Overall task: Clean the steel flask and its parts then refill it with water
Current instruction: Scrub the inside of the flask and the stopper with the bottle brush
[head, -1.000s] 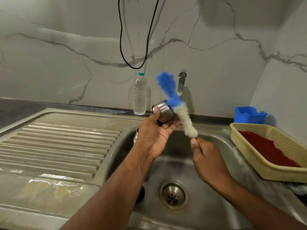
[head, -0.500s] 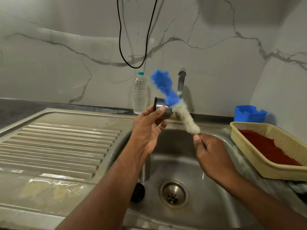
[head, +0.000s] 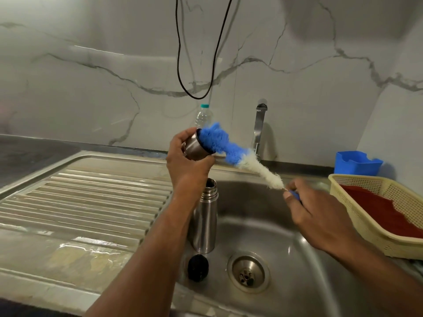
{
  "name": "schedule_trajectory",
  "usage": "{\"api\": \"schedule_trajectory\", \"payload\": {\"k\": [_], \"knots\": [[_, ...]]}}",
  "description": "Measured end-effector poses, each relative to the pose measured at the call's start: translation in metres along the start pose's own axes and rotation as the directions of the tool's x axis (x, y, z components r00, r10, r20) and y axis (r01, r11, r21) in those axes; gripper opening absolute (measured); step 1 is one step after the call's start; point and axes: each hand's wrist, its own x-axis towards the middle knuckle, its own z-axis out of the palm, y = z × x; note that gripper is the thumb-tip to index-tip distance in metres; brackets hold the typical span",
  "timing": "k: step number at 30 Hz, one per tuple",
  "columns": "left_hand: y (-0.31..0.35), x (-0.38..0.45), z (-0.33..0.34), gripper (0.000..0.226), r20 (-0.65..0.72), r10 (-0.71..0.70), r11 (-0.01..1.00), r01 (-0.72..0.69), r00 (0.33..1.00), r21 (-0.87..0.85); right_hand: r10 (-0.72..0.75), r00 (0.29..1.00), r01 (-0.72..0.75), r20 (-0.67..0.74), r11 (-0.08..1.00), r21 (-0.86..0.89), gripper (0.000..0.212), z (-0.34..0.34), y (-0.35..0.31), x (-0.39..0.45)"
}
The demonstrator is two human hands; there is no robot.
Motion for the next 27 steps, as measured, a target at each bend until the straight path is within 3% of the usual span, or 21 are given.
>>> {"api": "schedule_trajectory", "payload": {"k": [2,5,9,12,14,16,18,20,21,23,25,27], "knots": [[-0.003,0.006,-0.009,0.077,0.026,0.112,0.988,-0.115,0.993,0.102,-0.083,0.996,0.082,-0.017,0.995,-0.058,0.007,-0.002,0.001,0.000],[-0.007,0.010,-0.019,0.073,0.129,0.265,0.929,-0.289,0.956,0.230,-0.237,0.971,0.232,-0.043,0.967,-0.103,0.012,-0.002,0.003,0.000],[-0.012,0.014,-0.024,0.072,0.252,0.181,0.962,-0.224,0.951,0.154,-0.382,0.908,0.356,-0.169,0.920,-0.167,0.010,-0.010,0.004,0.003],[-0.010,0.013,-0.021,0.069,0.331,0.157,0.982,-0.183,0.930,0.048,-0.393,0.897,0.376,-0.203,0.919,-0.119,0.018,-0.009,0.006,0.003],[-0.009,0.015,-0.021,0.067,0.351,0.143,0.989,-0.144,0.925,-0.024,-0.292,0.943,0.297,-0.160,0.955,0.009,0.020,-0.007,0.007,0.002],[-0.008,0.016,-0.021,0.065,0.349,0.120,0.992,-0.101,0.929,-0.073,-0.144,0.989,0.137,0.026,0.972,0.190,0.024,-0.005,0.004,0.002],[-0.004,0.014,-0.020,0.061,0.342,0.079,0.991,-0.037,0.936,-0.130,-0.034,0.955,-0.101,0.294,0.897,0.430,0.029,-0.001,-0.004,0.000],[0.000,0.012,-0.019,0.056,0.337,0.025,0.973,0.055,0.941,-0.225,-0.007,0.921,-0.218,0.390,0.820,0.529,0.033,0.005,-0.011,-0.004],[0.002,0.014,-0.020,0.052,0.330,0.001,0.955,0.097,0.944,-0.281,-0.022,0.944,-0.153,0.330,0.855,0.496,0.031,0.009,-0.011,-0.004],[0.003,0.017,-0.021,0.041,0.299,-0.023,0.933,0.128,0.954,-0.337,-0.098,0.993,0.077,0.070,0.964,0.254,0.026,0.009,-0.008,-0.005],[0.002,0.019,-0.021,0.034,0.288,-0.029,0.949,0.117,0.957,-0.292,-0.222,0.961,0.226,-0.164,0.974,0.006,0.031,0.001,-0.006,-0.004],[-0.001,0.018,-0.018,0.026,0.285,-0.048,0.968,0.115,0.957,-0.224,-0.347,0.885,0.326,-0.311,0.938,-0.118,0.034,-0.008,-0.004,-0.004]]}}
